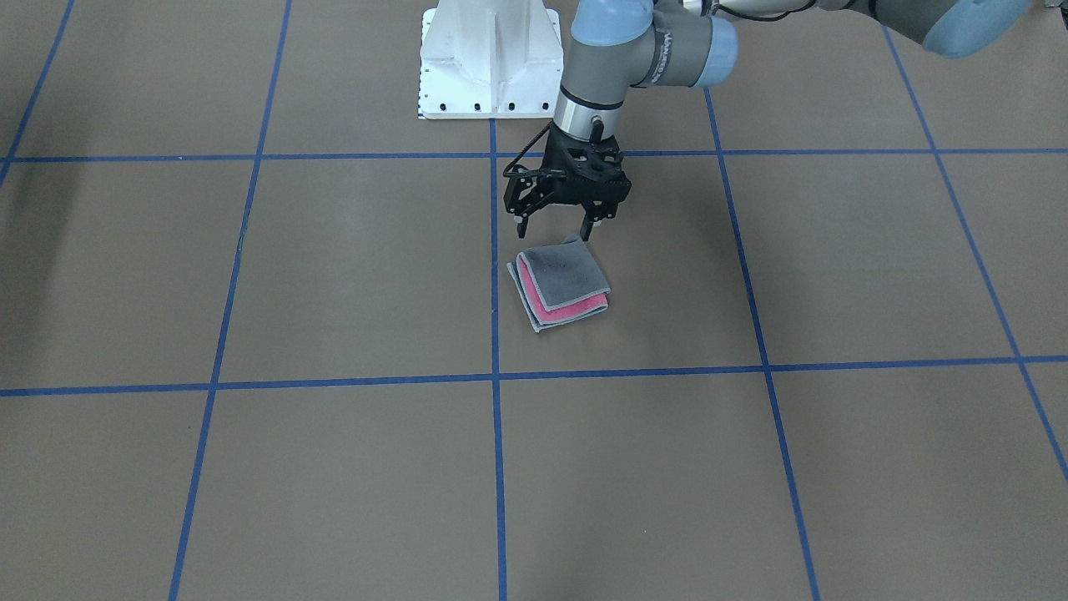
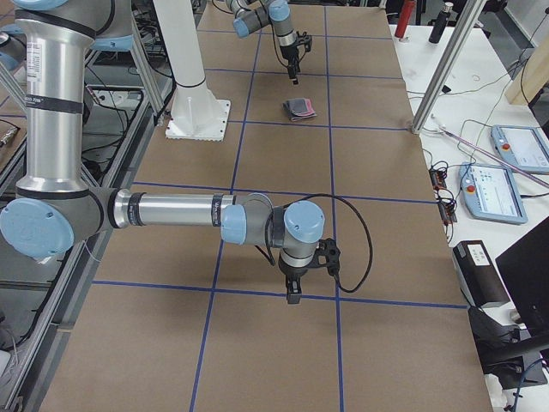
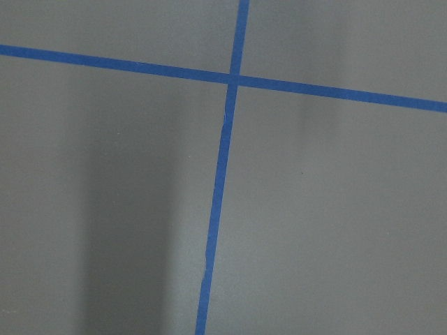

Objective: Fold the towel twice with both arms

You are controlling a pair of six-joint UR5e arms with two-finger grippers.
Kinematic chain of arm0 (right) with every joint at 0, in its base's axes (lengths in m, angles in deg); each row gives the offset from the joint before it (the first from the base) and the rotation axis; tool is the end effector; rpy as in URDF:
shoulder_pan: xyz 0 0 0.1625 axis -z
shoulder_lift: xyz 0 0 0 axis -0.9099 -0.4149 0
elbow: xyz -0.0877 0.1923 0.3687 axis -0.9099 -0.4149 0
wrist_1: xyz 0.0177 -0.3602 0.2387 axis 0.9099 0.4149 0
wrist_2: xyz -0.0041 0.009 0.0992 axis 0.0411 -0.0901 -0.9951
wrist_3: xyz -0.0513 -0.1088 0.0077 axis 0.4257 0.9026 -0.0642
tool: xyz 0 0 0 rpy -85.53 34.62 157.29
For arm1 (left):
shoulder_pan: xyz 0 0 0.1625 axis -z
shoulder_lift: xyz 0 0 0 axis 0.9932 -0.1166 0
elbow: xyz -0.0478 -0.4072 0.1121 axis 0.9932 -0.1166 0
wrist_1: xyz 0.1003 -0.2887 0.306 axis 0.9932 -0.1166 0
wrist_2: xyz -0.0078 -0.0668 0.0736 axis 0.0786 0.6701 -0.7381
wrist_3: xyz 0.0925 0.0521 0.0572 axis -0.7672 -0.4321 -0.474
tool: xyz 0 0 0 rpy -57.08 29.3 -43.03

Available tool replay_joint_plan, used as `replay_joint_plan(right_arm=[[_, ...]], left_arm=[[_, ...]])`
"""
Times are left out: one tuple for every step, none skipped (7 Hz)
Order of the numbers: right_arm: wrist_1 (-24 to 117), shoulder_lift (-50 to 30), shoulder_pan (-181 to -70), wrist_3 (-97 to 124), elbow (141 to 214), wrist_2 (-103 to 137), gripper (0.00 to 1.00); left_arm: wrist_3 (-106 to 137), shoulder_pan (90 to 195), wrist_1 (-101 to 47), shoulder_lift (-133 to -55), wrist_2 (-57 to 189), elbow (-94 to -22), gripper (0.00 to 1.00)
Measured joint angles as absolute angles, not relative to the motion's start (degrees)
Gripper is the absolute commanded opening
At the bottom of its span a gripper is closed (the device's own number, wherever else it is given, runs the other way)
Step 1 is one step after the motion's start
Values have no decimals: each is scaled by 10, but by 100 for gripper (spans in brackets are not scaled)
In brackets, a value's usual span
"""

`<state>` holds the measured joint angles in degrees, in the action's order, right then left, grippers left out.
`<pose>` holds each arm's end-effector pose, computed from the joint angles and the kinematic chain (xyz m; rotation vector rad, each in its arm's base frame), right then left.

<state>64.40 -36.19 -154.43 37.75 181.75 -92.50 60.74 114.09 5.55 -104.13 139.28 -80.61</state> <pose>0.0428 -0.4597 0.6712 -0.0111 -0.7503 -0.1197 0.4638 -0.4202 0.2147 0.3464 0.7424 0.0198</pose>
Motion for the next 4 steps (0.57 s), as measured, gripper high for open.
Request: replay_joint_plan(right_arm=[[644, -364, -1544, 376, 1815, -925, 100], [644, -365, -1544, 374, 1811, -924, 100], [644, -366, -1544, 373, 1808, -924, 100], [644, -366, -1544, 372, 1806, -924, 100]], left_arm=[[525, 1181, 98, -1009, 1420, -839, 100], [439, 1234, 113, -964, 1463, -862, 100], [347, 1293, 117, -920, 1503, -874, 100], [244, 1361, 117, -880, 1546, -874, 100]])
